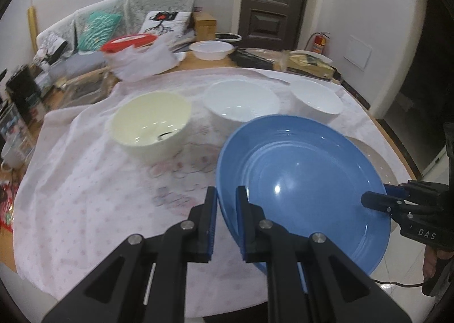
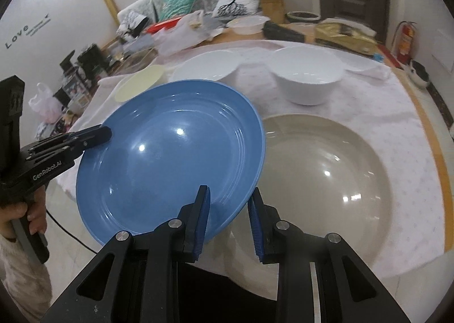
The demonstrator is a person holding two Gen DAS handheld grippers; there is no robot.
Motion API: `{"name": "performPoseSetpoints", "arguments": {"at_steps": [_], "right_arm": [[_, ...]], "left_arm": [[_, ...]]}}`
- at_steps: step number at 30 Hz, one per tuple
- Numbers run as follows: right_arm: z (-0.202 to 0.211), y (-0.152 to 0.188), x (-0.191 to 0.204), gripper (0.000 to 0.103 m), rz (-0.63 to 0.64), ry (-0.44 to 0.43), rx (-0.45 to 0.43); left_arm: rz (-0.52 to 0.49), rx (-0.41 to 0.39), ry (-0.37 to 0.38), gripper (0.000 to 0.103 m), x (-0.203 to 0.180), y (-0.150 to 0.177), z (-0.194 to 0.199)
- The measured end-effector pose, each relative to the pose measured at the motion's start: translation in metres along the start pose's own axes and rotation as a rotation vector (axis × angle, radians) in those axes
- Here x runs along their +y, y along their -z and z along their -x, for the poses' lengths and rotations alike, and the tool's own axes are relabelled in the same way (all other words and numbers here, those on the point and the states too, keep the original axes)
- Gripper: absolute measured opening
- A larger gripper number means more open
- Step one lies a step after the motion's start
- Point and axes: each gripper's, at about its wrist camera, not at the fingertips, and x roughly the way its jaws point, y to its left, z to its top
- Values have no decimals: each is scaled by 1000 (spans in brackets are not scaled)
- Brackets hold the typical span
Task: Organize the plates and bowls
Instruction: 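Lower the blue plate onto the beige plate and open both grippers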
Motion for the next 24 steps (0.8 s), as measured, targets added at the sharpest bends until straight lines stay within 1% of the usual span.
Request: {"name": "performPoseSetpoints", "arguments": {"at_steps": [7,14,17,21,24], "right_arm": [[12,10,-41,22,-66,31,-14],[24,19,-75,22,-99,87,-37],[25,22,-84,22,-102,105,-38],[26,27,-96,22,-116,107,-37],[28,27,-98,22,-110,109,-49]], "left_arm": [[-59,29,28,11,-44,-6,-17],[-127,73,46,11,-85,-9,-40],[-147,91,52,11,-97,-9,-49],[-165,113,59,11,-106,-8,-60],[-179,122,50,11,-111,-9,-64]]}}
